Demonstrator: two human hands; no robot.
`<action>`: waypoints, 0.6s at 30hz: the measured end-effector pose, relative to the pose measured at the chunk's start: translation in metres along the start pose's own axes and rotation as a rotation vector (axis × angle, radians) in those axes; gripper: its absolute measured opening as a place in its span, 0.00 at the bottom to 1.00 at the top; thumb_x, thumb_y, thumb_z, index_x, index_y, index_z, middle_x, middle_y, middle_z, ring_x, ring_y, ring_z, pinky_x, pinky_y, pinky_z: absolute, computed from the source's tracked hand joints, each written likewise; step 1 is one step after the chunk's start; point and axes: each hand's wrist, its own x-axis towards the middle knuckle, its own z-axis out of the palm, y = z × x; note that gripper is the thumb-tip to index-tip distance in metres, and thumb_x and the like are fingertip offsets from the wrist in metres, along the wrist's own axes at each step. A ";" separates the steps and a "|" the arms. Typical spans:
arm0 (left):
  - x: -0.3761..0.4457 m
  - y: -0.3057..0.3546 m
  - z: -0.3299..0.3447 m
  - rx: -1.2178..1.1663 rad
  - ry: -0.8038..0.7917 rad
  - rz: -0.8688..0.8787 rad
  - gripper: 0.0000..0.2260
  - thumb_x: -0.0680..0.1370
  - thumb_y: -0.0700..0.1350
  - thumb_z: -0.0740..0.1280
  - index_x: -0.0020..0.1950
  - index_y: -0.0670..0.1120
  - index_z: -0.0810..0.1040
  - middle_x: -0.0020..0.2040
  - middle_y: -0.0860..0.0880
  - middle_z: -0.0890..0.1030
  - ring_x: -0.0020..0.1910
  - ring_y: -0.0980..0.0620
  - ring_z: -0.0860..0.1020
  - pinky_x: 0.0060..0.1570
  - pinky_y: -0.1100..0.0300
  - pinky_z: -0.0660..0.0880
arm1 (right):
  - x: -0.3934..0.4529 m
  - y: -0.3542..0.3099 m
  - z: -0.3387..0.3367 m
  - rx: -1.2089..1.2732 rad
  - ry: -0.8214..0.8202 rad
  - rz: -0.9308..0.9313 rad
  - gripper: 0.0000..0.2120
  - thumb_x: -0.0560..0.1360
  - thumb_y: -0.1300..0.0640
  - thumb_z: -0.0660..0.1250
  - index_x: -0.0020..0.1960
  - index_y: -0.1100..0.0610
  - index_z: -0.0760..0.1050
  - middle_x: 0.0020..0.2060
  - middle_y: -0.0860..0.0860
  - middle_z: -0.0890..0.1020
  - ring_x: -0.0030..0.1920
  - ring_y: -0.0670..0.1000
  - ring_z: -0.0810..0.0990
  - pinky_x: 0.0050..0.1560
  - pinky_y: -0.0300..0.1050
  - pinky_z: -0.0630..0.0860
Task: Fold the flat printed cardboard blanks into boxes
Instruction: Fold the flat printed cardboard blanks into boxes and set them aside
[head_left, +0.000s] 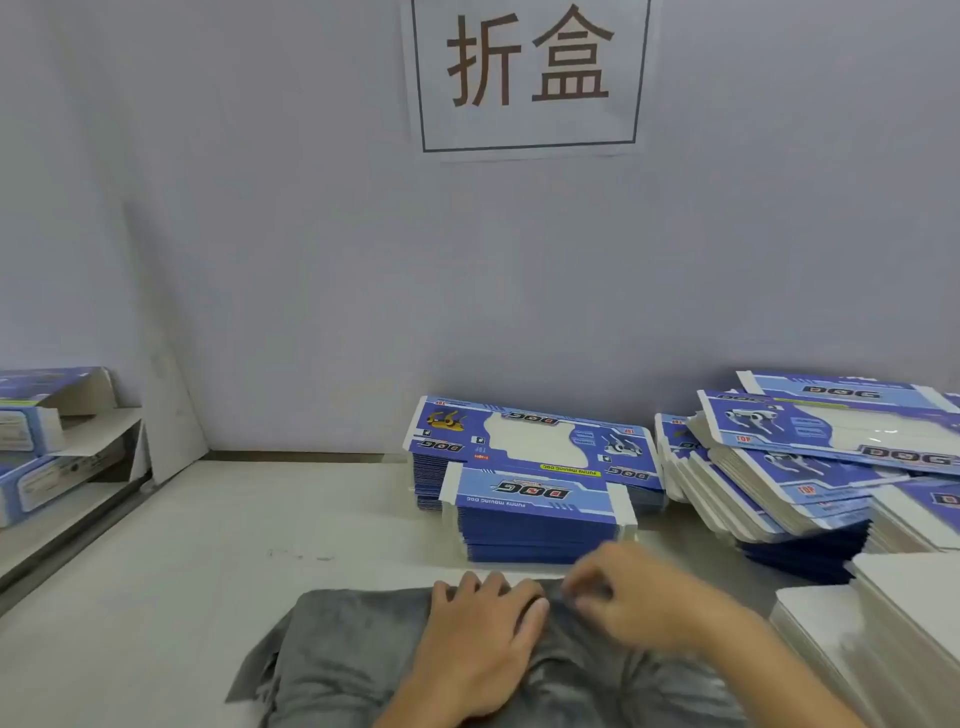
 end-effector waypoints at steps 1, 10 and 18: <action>0.004 -0.001 -0.003 -0.091 0.066 -0.015 0.17 0.83 0.62 0.48 0.58 0.57 0.72 0.55 0.55 0.78 0.56 0.51 0.74 0.59 0.49 0.66 | 0.010 0.003 -0.008 0.068 0.072 -0.023 0.09 0.78 0.51 0.66 0.56 0.46 0.81 0.51 0.42 0.83 0.51 0.43 0.81 0.55 0.40 0.78; 0.067 0.001 -0.018 -0.994 0.754 -0.380 0.02 0.81 0.40 0.66 0.50 0.46 0.74 0.51 0.47 0.72 0.51 0.46 0.76 0.35 0.76 0.71 | 0.074 -0.001 0.015 0.167 0.450 0.108 0.26 0.76 0.41 0.69 0.72 0.41 0.68 0.72 0.39 0.69 0.74 0.44 0.64 0.74 0.49 0.59; 0.076 -0.015 -0.001 -1.093 0.787 -0.425 0.12 0.80 0.41 0.68 0.60 0.52 0.70 0.62 0.48 0.68 0.52 0.48 0.77 0.33 0.73 0.74 | 0.083 0.019 0.039 0.102 0.554 0.091 0.18 0.79 0.46 0.67 0.68 0.39 0.75 0.70 0.37 0.73 0.75 0.42 0.65 0.76 0.48 0.60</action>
